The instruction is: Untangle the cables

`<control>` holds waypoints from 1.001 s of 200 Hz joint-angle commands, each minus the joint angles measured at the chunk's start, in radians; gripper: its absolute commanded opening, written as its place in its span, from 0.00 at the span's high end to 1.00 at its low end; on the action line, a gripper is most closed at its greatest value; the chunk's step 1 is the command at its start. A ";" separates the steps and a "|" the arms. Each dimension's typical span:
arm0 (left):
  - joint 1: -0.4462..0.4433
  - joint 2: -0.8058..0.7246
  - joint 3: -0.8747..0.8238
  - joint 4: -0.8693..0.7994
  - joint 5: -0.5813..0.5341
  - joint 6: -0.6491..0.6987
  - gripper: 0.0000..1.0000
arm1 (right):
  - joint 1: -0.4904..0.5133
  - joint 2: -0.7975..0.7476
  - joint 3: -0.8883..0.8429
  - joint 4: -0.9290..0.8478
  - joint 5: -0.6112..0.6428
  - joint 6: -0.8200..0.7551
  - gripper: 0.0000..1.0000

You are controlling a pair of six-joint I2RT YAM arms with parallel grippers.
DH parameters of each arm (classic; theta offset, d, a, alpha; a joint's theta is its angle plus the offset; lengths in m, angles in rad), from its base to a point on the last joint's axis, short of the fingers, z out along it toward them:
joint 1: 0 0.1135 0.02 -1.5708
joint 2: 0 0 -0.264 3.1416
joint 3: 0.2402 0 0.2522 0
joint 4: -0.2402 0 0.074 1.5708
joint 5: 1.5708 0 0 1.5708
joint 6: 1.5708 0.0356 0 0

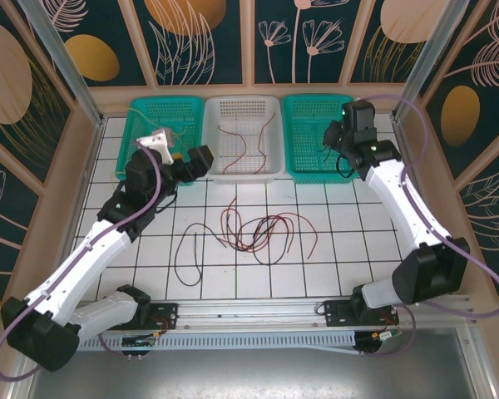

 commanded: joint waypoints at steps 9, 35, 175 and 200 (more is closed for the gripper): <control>0.005 -0.050 -0.044 -0.188 -0.019 0.000 0.07 | -0.015 0.026 0.075 0.047 -0.038 -0.037 0.59; 0.005 -0.050 -0.073 -0.191 0.012 -0.027 0.12 | 0.002 -0.017 0.034 0.040 -0.049 -0.027 0.49; 0.002 0.058 -0.187 -0.261 0.153 -0.035 0.41 | 0.696 -0.293 -0.674 0.261 0.013 0.470 0.49; 0.002 0.035 -0.212 -0.349 0.065 -0.058 0.44 | 0.738 -0.222 -0.618 0.237 0.053 0.441 0.47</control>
